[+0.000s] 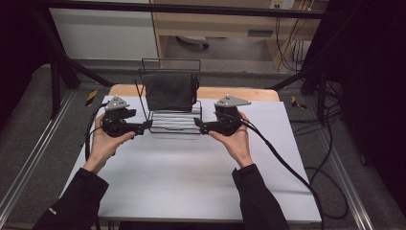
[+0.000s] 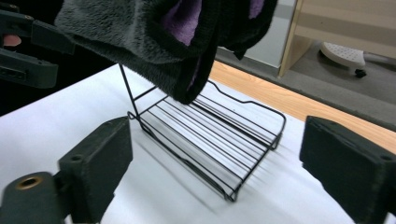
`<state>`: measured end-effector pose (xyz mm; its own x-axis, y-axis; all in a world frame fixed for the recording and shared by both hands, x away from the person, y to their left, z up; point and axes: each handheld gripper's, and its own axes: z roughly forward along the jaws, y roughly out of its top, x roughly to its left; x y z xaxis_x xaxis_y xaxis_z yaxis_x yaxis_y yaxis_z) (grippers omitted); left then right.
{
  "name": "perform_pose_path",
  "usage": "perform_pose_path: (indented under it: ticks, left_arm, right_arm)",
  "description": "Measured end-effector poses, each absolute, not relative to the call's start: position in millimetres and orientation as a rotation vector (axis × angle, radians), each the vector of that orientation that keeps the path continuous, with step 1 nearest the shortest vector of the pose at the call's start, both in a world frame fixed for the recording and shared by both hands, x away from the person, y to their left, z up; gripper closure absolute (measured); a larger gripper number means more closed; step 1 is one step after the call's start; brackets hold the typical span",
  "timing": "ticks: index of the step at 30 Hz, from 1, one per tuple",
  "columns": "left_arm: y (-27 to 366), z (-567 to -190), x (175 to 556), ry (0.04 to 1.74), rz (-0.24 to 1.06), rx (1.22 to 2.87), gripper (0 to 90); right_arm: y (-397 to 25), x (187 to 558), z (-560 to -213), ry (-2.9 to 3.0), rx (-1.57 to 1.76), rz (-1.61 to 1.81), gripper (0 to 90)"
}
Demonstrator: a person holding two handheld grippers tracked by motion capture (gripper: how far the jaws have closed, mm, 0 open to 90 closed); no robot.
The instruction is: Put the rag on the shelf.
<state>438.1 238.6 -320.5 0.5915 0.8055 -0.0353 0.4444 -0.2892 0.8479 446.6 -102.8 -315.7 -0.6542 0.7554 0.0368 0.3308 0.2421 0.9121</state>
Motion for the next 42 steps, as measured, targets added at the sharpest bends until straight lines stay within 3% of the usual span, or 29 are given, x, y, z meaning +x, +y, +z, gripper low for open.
perform_pose_path:
  ticks: [15,33,42]
  left_arm:
    - [252,-338,405,0.969,0.457,1.953,5.5]
    - [263,-413,377,0.965,0.404,1.997,6.4]
    - [279,-433,376,0.988,0.397,2.007,7.0]
  right_arm:
    - [-171,409,-319,2.158,1.044,1.411,0.8]
    - [-232,377,-402,2.228,1.120,1.384,0.7]
    - [-264,366,-436,2.246,1.158,1.326,0.8]
